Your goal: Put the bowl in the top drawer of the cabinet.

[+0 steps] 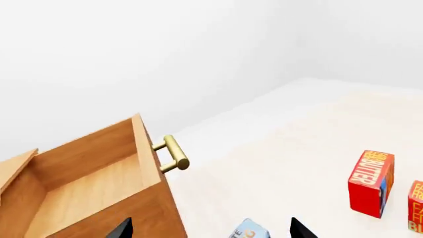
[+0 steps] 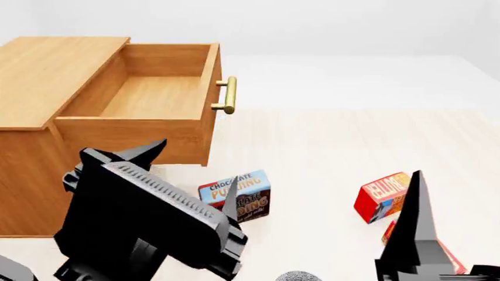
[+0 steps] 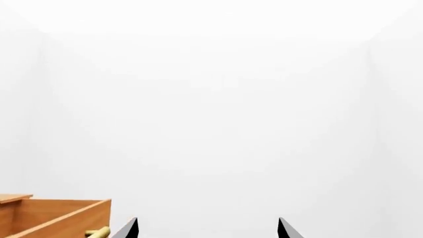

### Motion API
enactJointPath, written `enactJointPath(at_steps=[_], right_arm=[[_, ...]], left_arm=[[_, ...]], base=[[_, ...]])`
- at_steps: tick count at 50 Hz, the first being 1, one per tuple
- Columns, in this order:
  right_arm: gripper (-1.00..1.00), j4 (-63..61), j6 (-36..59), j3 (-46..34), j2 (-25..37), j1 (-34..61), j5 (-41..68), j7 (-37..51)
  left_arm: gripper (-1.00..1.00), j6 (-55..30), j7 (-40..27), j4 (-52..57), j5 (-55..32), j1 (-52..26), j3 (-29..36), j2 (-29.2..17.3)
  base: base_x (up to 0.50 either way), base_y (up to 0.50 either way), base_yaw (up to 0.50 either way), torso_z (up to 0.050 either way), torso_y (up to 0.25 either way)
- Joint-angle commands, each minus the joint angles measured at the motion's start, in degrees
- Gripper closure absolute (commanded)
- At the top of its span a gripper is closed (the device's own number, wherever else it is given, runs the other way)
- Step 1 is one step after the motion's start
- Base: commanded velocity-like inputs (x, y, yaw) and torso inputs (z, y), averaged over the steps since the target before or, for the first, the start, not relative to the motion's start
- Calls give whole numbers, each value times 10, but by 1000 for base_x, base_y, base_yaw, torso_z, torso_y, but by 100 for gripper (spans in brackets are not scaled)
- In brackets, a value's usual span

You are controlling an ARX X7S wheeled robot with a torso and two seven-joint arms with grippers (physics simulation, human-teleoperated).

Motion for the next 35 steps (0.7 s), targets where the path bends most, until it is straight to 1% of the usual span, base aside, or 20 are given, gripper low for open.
enactJointPath(at_steps=[1,8,15,21,25,29,32,35], right_arm=[[-100,-1,-40,-127,83,86,-20,94],[-100,-1,-49,-202,101,152,-25,120],[-100,-1,-50,-242,106,192,-23,130],[-100,1,-56,-258,109,201,-28,138],[-100,1,-60,-263,111,203,-30,141],[-100,1,-66,-270,116,205,-36,146],[-100,2,-75,-274,121,201,-42,152],[-100,5,-81,-275,124,201,-43,154]], left_arm=[[-100,-93,-52,47,-71,121,-66,66],[-100,-144,-39,43,-57,196,-49,114],[-100,-234,42,15,23,279,-55,158],[-100,-242,147,-5,147,306,-9,144],[-100,-237,190,-33,200,301,24,136],[-100,-228,210,-65,209,287,48,131],[-100,-221,230,-98,203,270,53,125],[-100,-215,235,-128,195,248,58,120]], base=[[0,0,0,0,0],[0,0,0,0,0],[0,0,0,0,0],[0,0,0,0,0],[0,0,0,0,0],[0,0,0,0,0],[0,0,0,0,0],[0,0,0,0,0]])
